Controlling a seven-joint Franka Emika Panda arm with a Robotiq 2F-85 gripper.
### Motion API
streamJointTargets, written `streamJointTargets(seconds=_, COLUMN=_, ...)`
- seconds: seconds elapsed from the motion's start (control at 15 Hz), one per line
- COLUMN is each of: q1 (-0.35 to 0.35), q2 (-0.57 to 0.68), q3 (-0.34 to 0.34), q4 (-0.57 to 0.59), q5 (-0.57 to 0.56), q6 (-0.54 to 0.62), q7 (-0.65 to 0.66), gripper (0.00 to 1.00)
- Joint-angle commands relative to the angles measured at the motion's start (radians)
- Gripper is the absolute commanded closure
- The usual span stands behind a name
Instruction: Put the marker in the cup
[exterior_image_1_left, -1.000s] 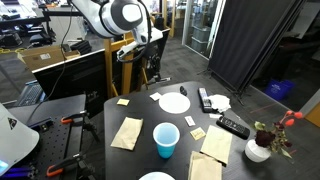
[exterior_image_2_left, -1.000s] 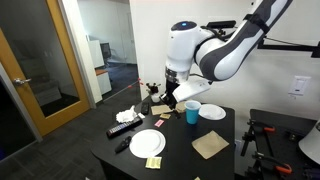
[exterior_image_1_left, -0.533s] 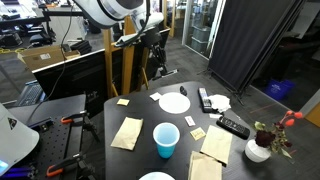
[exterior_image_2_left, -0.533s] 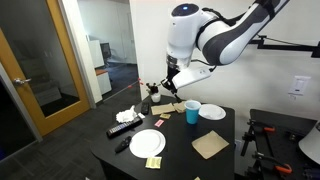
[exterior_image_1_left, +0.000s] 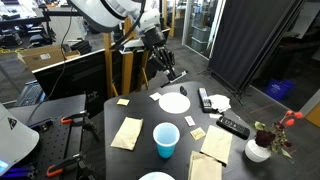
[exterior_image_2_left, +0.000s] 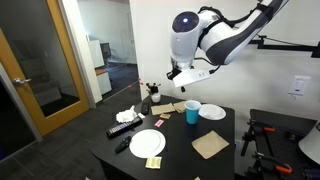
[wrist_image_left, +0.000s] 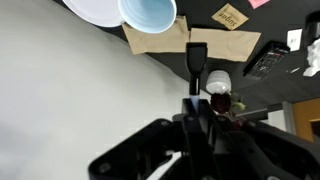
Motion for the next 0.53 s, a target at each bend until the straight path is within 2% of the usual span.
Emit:
streamJointTargets(seconds=0.0, q1=-0.032, q2=0.005, q3=0.049, q4=0.004, q5=-0.078, q6=-0.118, q7=0.147, gripper=0.97)
streamJointTargets(seconds=0.47, q1=-0.036, q2=0.069, q3=0.090, q4=-0.002, q5=-0.109, q6=-0.331, q7=0.388, gripper=0.97)
